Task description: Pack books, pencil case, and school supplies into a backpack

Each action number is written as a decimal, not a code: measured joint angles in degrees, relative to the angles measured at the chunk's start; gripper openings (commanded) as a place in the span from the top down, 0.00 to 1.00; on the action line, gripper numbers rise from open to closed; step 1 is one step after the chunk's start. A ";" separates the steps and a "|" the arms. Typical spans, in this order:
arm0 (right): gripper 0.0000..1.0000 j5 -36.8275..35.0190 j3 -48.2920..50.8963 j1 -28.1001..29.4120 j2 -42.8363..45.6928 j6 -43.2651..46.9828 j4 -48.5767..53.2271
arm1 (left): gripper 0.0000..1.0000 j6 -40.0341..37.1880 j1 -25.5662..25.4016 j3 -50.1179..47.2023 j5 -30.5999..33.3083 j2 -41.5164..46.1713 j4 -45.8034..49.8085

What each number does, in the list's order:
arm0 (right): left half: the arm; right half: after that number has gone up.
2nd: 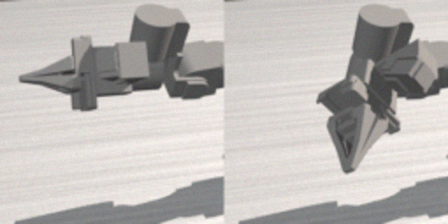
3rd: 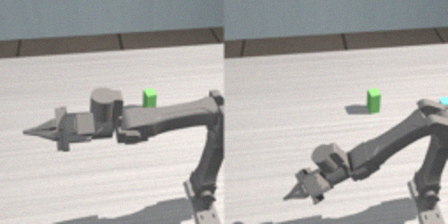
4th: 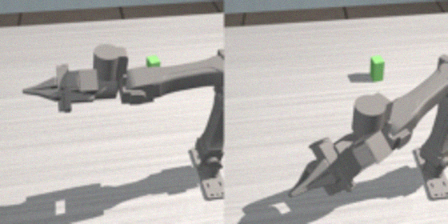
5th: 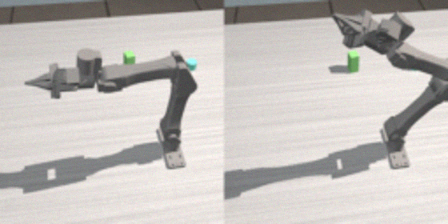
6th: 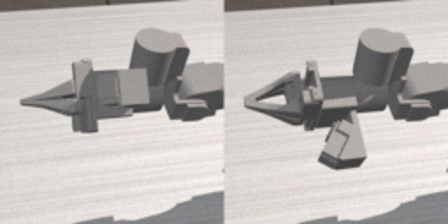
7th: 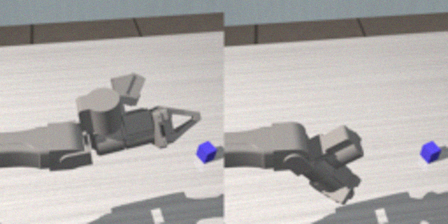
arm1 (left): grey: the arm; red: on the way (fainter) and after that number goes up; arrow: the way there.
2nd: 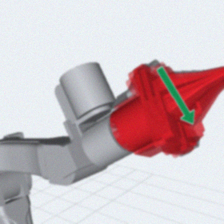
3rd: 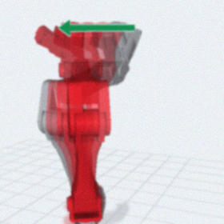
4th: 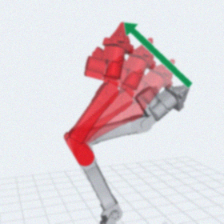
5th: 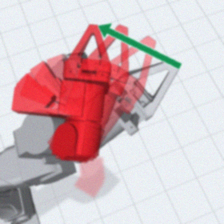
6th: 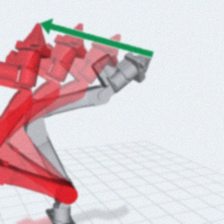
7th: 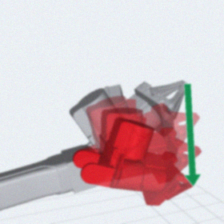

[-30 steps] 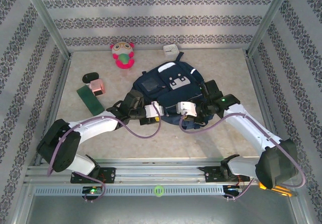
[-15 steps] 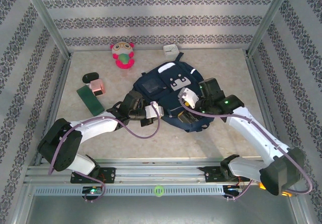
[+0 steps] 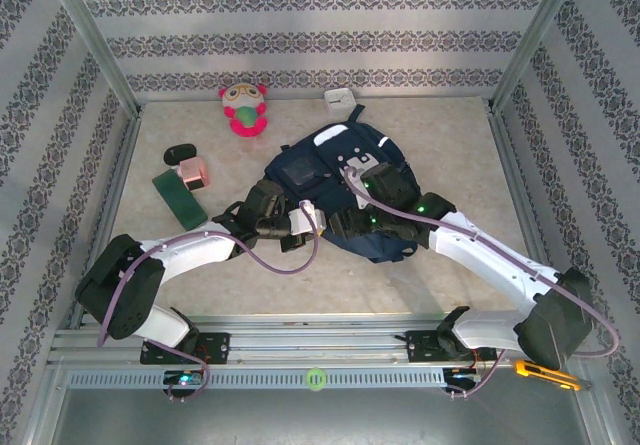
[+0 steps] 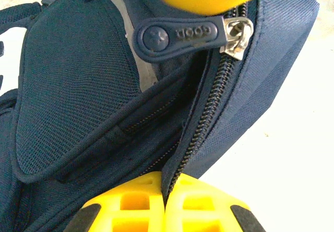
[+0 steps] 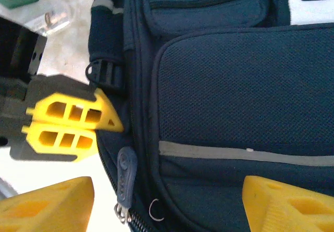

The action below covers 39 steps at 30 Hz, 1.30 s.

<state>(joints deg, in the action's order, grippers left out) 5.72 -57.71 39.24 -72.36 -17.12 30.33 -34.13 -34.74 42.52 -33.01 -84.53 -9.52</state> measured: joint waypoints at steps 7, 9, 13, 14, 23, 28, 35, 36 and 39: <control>0.33 -5.70 -1.77 4.07 -4.02 -9.88 -0.37 | 1.00 1.57 0.26 0.00 -0.48 -0.02 -0.55; 0.37 -8.24 -1.79 5.38 -4.17 -12.74 0.04 | 1.00 1.90 0.26 0.00 -0.57 -0.13 -0.96; 0.51 -12.63 -1.79 7.08 -4.20 -16.96 0.44 | 1.00 2.51 0.26 0.00 -0.85 -0.17 -1.84; 0.55 -13.84 -1.79 7.19 -4.20 -17.62 0.83 | 1.00 2.62 0.26 0.00 -0.87 -0.17 -1.95; 0.79 -18.75 -1.27 7.82 -2.93 -22.36 2.29 | 1.00 2.78 0.26 0.00 -0.83 -0.17 -2.12; 0.85 -17.57 0.90 8.55 -0.35 -25.05 0.15 | 1.00 2.97 0.26 0.00 -0.83 -0.17 -2.14; 0.57 -15.08 2.03 8.55 3.28 -25.75 -0.70 | 1.00 3.41 0.26 0.02 -0.83 -0.17 -2.14; 0.54 -14.75 2.14 8.55 4.50 -26.01 -0.28 | 1.00 4.00 0.26 0.04 -0.83 -0.17 -2.16; 0.53 -12.28 3.45 8.35 9.70 -27.74 0.50 | 1.00 6.47 0.26 0.39 -0.87 -0.26 -2.10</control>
<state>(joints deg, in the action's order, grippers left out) -6.57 -54.26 47.59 -62.65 -44.86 30.83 -27.66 -34.48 42.92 -33.89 -84.79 -11.62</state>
